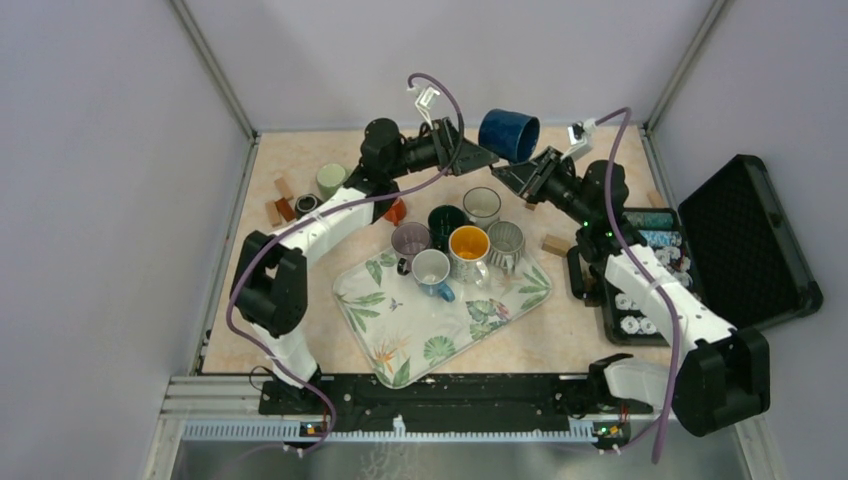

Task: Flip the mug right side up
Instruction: Turn over the cup at the center of the board, then place the cup on the tray.

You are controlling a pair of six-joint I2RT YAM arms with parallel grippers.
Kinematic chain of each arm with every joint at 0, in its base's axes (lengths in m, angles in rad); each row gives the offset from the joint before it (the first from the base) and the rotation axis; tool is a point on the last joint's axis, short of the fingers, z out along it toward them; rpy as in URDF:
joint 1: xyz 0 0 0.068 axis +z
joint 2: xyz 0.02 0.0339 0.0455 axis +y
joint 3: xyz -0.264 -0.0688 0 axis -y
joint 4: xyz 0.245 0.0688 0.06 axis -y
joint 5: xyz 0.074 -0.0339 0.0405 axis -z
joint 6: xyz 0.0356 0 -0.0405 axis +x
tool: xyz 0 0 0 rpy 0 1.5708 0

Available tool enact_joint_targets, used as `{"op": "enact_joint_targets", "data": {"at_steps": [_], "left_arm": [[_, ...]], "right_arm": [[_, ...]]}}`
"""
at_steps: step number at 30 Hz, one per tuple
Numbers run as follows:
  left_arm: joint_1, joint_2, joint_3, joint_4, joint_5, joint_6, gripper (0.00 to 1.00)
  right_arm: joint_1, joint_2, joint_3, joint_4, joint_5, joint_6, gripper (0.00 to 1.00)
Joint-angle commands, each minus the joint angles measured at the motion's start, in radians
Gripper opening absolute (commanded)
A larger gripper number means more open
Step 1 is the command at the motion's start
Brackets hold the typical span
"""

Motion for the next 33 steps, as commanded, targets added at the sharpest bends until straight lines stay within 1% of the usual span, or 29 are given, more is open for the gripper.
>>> {"op": "enact_joint_targets", "data": {"at_steps": [1, 9, 12, 13, 18, 25, 30, 33], "left_arm": [[-0.003, -0.086, -0.006, -0.073, -0.053, 0.124, 0.85], [-0.003, -0.120, -0.027, -0.151, -0.091, 0.201, 0.92], [-0.002, -0.136, -0.027, -0.199, -0.109, 0.239, 0.98], [-0.003, -0.142, -0.025, -0.219, -0.116, 0.254, 0.98], [-0.003, -0.188, -0.041, -0.306, -0.157, 0.318, 0.98], [-0.003, -0.241, -0.056, -0.397, -0.205, 0.383, 0.98], [-0.003, -0.274, -0.062, -0.448, -0.215, 0.407, 0.98], [-0.002, -0.301, -0.063, -0.490, -0.228, 0.444, 0.98]], "right_arm": [[0.015, -0.075, 0.103, -0.011, 0.047, -0.095, 0.00], [0.022, -0.128, 0.130, -0.169, 0.103, -0.168, 0.00], [0.021, -0.150, 0.143, -0.250, 0.126, -0.187, 0.00], [0.021, -0.158, 0.150, -0.281, 0.134, -0.193, 0.00], [0.025, -0.213, 0.173, -0.479, 0.179, -0.243, 0.00], [0.026, -0.281, 0.208, -0.804, 0.243, -0.296, 0.00], [0.026, -0.321, 0.200, -0.976, 0.279, -0.308, 0.00], [0.027, -0.334, 0.184, -1.046, 0.294, -0.307, 0.00]]}}
